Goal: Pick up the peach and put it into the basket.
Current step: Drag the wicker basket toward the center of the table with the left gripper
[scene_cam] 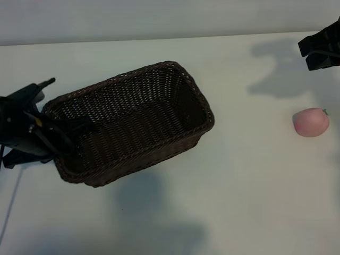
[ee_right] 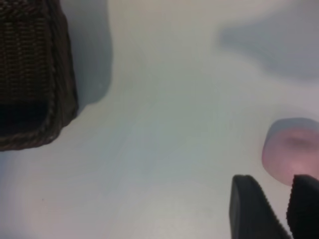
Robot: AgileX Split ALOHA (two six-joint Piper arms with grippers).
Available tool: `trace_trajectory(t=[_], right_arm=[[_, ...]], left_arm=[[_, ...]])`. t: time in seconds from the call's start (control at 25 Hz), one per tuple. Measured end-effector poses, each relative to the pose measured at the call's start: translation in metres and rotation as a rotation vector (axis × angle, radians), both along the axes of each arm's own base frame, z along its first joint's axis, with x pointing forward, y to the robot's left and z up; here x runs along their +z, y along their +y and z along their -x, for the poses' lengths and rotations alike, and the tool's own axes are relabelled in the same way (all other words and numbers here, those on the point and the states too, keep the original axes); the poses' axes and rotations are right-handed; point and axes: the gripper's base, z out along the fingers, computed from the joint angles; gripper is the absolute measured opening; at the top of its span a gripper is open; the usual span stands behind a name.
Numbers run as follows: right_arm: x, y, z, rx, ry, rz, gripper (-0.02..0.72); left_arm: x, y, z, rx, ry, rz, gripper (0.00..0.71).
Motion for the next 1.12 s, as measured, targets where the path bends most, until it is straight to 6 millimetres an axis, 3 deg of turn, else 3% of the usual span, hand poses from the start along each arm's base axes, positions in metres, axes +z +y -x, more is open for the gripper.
trace_trajectory(t=[0.48, 0.64, 0.88, 1.0, 1.12], right_arm=[[0.000, 0.000, 0.000, 0.000, 0.000, 0.000, 0.243], [0.000, 0.000, 0.000, 0.000, 0.000, 0.000, 0.243], [0.000, 0.000, 0.000, 0.000, 0.000, 0.000, 0.243], [0.000, 0.000, 0.000, 0.000, 0.000, -0.001, 0.243], [0.000, 0.000, 0.000, 0.000, 0.001, -0.001, 0.243]], left_arm=[[0.029, -0.002, 0.004, -0.050, -0.122, 0.127, 0.158], [0.040, 0.001, -0.003, -0.108, -0.157, 0.146, 0.158], [0.057, -0.006, -0.043, -0.247, -0.158, 0.149, 0.158], [0.057, -0.017, -0.075, -0.310, -0.143, 0.152, 0.158], [0.050, -0.032, -0.093, -0.361, -0.128, 0.147, 0.158]])
